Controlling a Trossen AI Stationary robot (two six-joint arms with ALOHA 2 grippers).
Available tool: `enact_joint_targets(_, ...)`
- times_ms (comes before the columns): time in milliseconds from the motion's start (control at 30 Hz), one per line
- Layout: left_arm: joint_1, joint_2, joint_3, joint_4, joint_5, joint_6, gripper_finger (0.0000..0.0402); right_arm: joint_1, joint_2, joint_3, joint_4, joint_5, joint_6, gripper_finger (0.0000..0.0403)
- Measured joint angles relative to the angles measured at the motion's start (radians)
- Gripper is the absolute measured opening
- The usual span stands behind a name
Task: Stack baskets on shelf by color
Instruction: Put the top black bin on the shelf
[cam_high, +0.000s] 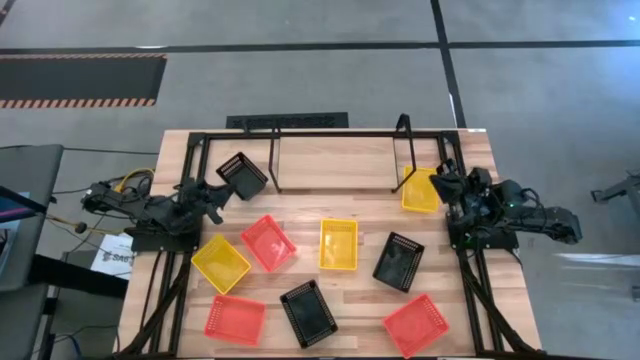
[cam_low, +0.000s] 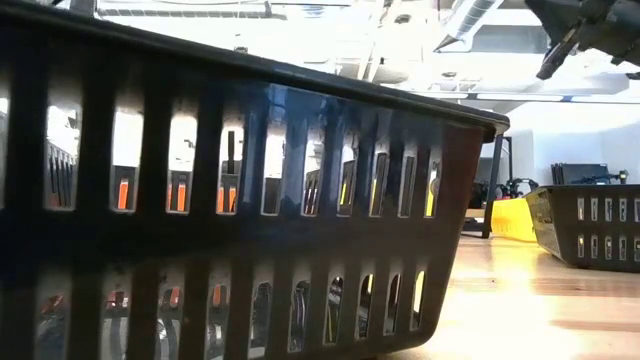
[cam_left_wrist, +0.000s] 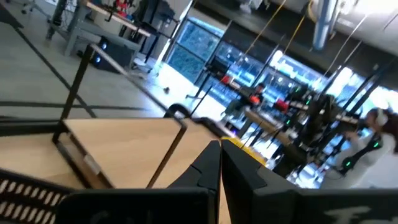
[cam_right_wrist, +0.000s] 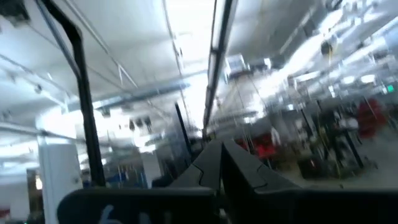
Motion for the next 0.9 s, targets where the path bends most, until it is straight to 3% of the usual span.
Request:
enact_joint_targets(133,0.000,0.000,0.001,0.200,0.050,0.118,0.0000,0.002,0.002,0.011,0.167,-0.002,-0.004,0.0036)
enact_joint_targets(233,0.000,0.000,0.024,0.390,0.144,0.269,0.0010,0.002,0.029,0.067,0.133,-0.003,-0.003,0.0041)
enact_joint_targets(333,0.000,0.009,0.115,0.396,0.254,0.383,0.0035,0.002,0.123,0.159,0.080,0.006,-0.003,0.0055)
enact_joint_targets(433,-0.001,0.070,0.255,0.323,0.284,0.501,0.0070,0.002,0.263,0.290,0.070,0.013,-0.027,0.0074)
enact_joint_targets(533,-0.001,0.171,0.417,0.147,0.217,0.625,0.0108,0.003,0.404,0.462,0.026,-0.017,-0.091,0.0098)
enact_joint_targets(633,-0.001,0.284,0.588,-0.143,-0.021,0.634,0.0141,0.003,0.530,0.675,-0.137,-0.052,-0.151,0.0124)
enact_joint_targets(733,0.000,0.397,0.742,-0.495,-0.240,0.515,0.0163,0.002,0.651,0.890,-0.377,-0.053,-0.196,0.0149)
enact_joint_targets(900,0.006,0.517,0.926,-0.903,-0.304,0.149,0.0168,0.003,0.823,1.189,-0.635,-0.077,-0.256,0.0177)
